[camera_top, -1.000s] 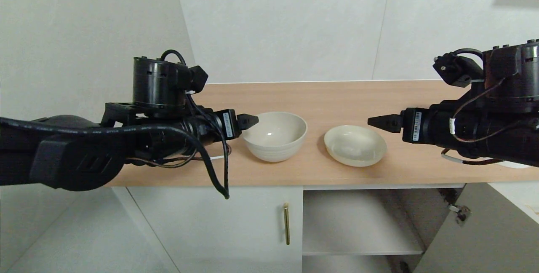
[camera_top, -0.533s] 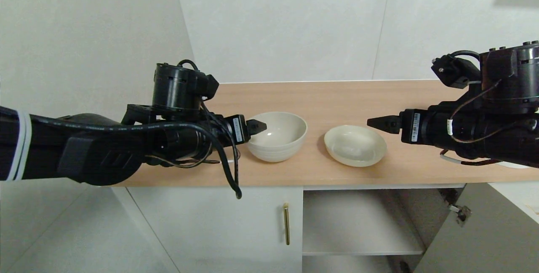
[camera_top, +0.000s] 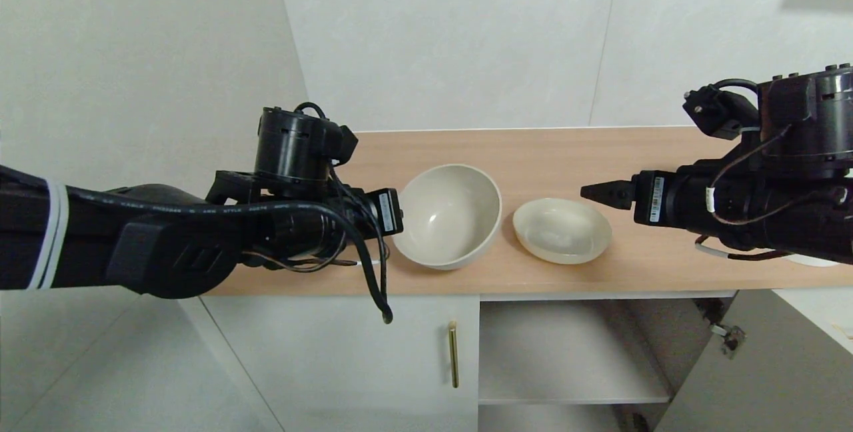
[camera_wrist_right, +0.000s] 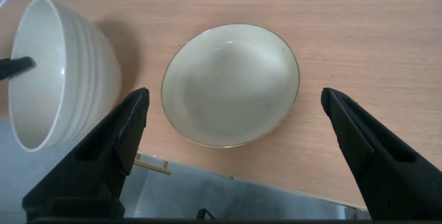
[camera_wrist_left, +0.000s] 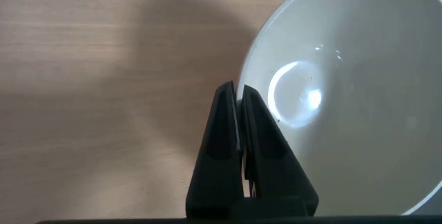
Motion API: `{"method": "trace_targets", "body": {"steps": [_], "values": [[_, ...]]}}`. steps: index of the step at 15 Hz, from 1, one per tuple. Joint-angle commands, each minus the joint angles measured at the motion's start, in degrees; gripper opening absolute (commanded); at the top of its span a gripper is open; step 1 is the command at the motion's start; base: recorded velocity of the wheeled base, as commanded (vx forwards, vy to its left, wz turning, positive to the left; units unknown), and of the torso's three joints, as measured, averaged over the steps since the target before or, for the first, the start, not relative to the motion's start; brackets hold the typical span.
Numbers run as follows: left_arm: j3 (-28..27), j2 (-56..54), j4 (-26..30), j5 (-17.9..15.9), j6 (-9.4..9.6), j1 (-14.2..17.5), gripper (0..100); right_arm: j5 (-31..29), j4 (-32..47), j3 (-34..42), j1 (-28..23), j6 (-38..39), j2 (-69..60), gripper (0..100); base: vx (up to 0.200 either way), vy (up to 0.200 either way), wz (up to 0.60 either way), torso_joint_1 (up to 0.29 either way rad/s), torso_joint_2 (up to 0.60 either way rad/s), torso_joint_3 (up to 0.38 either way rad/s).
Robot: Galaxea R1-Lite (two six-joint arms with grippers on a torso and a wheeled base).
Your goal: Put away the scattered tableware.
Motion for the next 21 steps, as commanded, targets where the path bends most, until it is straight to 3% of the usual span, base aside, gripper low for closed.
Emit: {"method": "trace_targets", "body": {"steps": [1,5,9,16,17,21], "values": [[0.1,-0.9,-0.1,0.1,-0.04,0.0,0,-0.1,0.3,-0.6,0.0,0.1,0.5,100,0.000,0.000,0.00,0.000,0.00,0.000],[0.2,-1.4,-0.1,0.1,-0.04,0.0,0,-5.1,7.4,-5.7,-0.8,2.8,6.0,100,0.000,0.000,0.00,0.000,0.00,0.000],[0.2,-1.5,-0.1,0.1,-0.04,-0.2,0,-11.1,7.7,-7.4,-1.0,3.5,12.7,100,0.000,0.000,0.00,0.000,0.00,0.000],[0.9,-3.0,-0.1,0.0,0.05,-0.6,0,-11.8,7.7,-8.0,-1.9,3.6,15.5,100,0.000,0.000,0.00,0.000,0.00,0.000],[0.9,-3.2,-0.1,0.0,0.05,-0.7,0,-11.8,7.7,-8.0,-1.9,3.6,15.6,0,0.000,0.000,0.00,0.000,0.00,0.000],[1.2,-3.5,0.0,0.0,0.05,-0.7,0,-11.1,7.7,-8.3,-1.9,3.7,16.5,0,0.000,0.000,0.00,0.000,0.00,0.000]]}}
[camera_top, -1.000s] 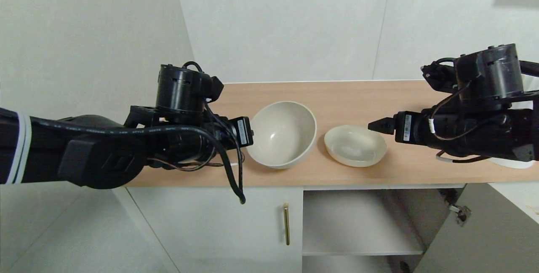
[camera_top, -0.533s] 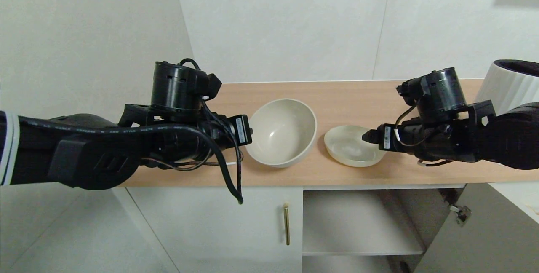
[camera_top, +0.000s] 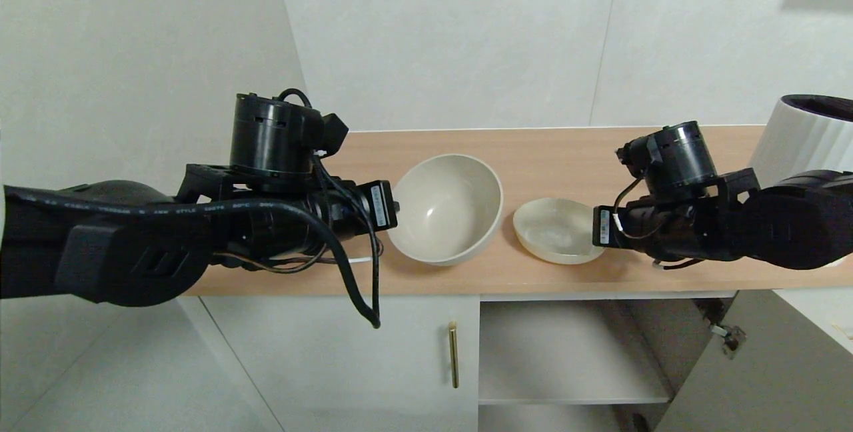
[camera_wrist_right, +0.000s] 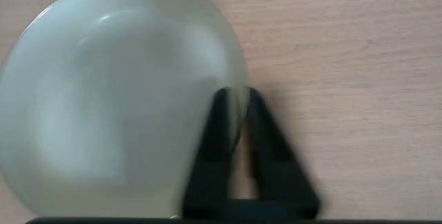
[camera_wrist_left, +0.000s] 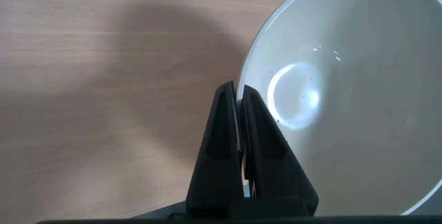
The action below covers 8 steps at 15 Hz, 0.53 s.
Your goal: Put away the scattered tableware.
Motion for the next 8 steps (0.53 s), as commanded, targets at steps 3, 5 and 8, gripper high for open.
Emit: {"method": "trace_targets", "body": {"steps": [3,5,8], "values": [[0.6,-0.4,-0.1,0.1,0.32,-0.2,0,0.3,0.0,-0.2,-0.7,0.2,-0.9,0,0.000,0.000,0.00,0.000,0.00,0.000],[1.5,-1.1,-0.1,0.0,0.41,-0.9,0,2.5,0.3,0.2,-0.9,1.3,-4.6,0,0.000,0.000,0.00,0.000,0.00,0.000],[4.1,-3.4,-0.2,0.0,0.41,-2.1,0,5.6,6.8,1.3,-1.6,2.2,-14.4,0,0.000,0.000,0.00,0.000,0.00,0.000]]}}
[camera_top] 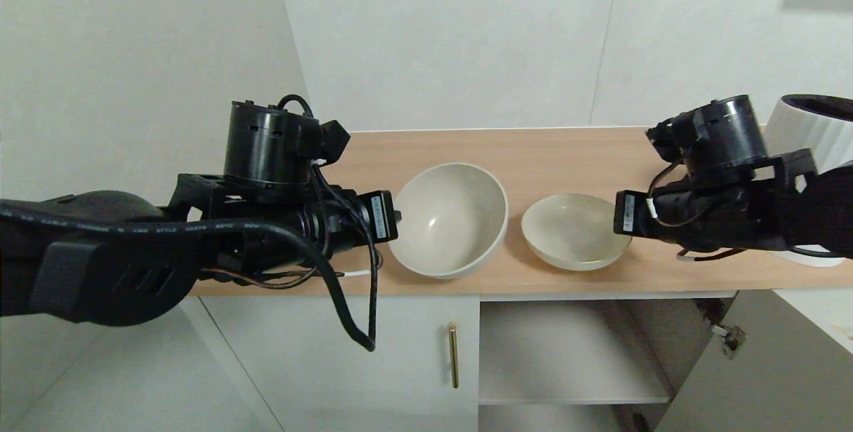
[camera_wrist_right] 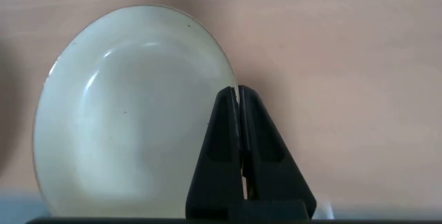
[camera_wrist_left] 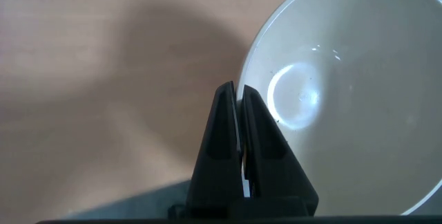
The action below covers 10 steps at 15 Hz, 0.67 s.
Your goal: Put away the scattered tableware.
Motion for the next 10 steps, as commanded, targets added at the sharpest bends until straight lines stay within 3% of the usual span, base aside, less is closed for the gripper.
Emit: {"method": "trace_targets", "body": {"steps": [1,4,10], "values": [[3.1,-2.4,-0.3,0.0,0.02,-1.2,0,4.6,6.8,0.7,-0.3,0.6,-10.9,0,0.000,0.000,0.00,0.000,0.00,0.000],[5.8,-4.2,-0.4,-0.1,0.54,-2.3,0,12.4,17.4,2.1,-0.3,0.5,-18.6,0,0.000,0.000,0.00,0.000,0.00,0.000],[6.7,-3.3,-0.3,-0.1,0.90,-6.0,0,12.6,17.1,8.4,-1.5,-1.8,-20.8,0,0.000,0.000,0.00,0.000,0.00,0.000]]}}
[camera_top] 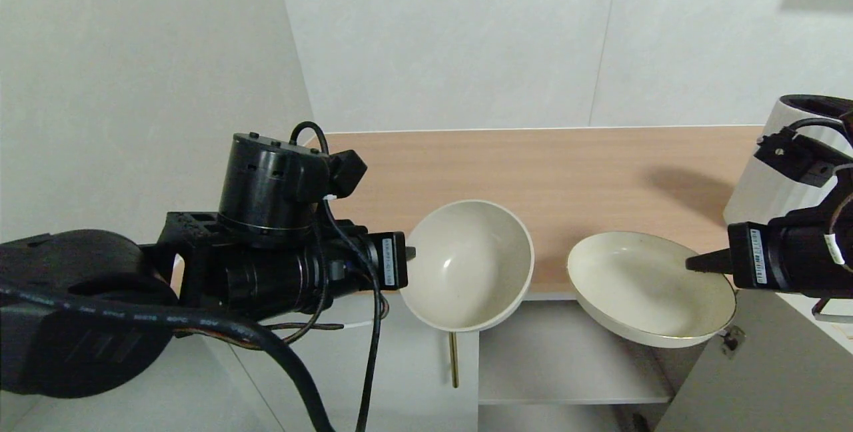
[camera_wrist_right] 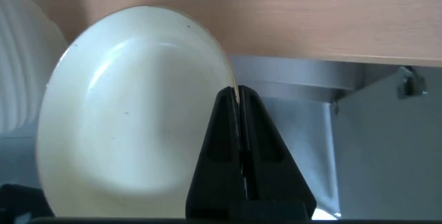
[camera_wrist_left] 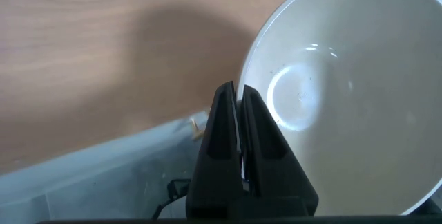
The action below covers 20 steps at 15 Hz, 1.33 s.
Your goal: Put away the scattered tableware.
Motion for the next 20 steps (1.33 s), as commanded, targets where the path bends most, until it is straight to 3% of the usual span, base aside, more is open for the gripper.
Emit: {"method": "trace_targets", "body": {"steps": [1,6,17,20], "values": [[0.1,0.3,0.0,0.1,-0.09,-0.7,0,0.0,-0.4,1.2,-0.1,-0.3,-0.8,0,-0.200,0.000,0.00,0.002,0.00,0.002],[0.3,0.5,0.0,0.1,-0.01,-1.0,0,0.0,-2.2,2.8,-0.1,-0.8,0.1,0,-0.200,0.000,0.00,0.003,0.00,0.003],[0.3,1.8,0.0,0.2,0.61,-0.9,0,-0.4,-3.9,3.8,-0.8,-0.7,6.2,0,0.000,0.000,0.00,0.000,0.00,0.000],[0.2,2.5,0.0,0.3,0.70,-0.9,0,-0.4,-5.0,4.1,-0.8,-0.7,6.7,0,0.000,0.000,0.00,-0.118,0.31,0.185]]}}
